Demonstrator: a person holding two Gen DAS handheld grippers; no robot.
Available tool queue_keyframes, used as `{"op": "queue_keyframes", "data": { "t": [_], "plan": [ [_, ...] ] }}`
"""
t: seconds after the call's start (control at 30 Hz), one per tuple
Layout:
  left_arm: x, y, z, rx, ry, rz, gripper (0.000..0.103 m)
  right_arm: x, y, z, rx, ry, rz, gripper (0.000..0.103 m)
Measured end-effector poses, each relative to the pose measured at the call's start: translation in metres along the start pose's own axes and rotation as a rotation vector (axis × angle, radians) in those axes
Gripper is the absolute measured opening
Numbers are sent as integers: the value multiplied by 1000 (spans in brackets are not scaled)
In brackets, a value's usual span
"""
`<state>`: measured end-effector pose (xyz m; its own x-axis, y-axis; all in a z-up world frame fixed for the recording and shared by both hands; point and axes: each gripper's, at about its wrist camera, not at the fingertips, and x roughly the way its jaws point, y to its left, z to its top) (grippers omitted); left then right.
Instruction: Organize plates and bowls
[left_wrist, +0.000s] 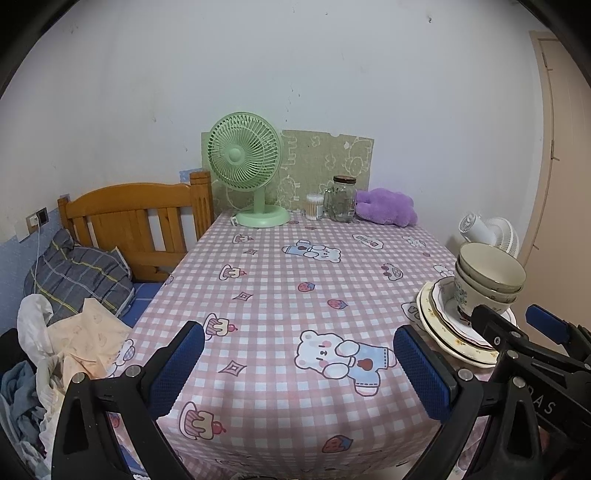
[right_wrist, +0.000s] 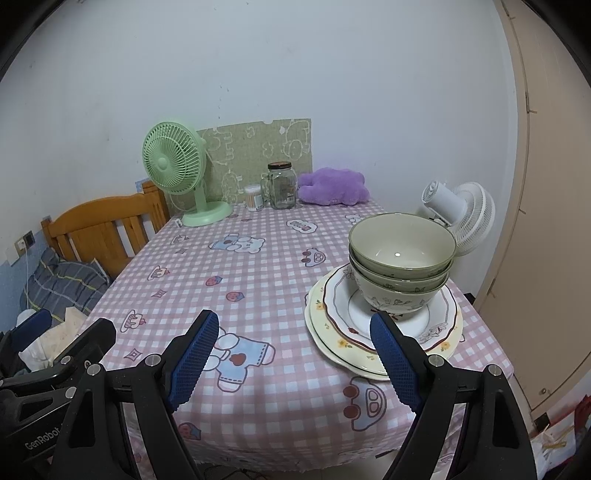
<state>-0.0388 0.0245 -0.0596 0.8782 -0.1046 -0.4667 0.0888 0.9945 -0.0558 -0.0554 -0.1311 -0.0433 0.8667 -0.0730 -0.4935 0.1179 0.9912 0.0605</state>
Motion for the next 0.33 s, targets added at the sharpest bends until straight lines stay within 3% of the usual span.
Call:
{"op": "queue_keyframes", "data": {
  "t": [0.33],
  "plan": [
    [-1, 3, -1, -2, 3, -2, 103, -1, 0, 1, -4, 1, 2, 86]
  ]
}}
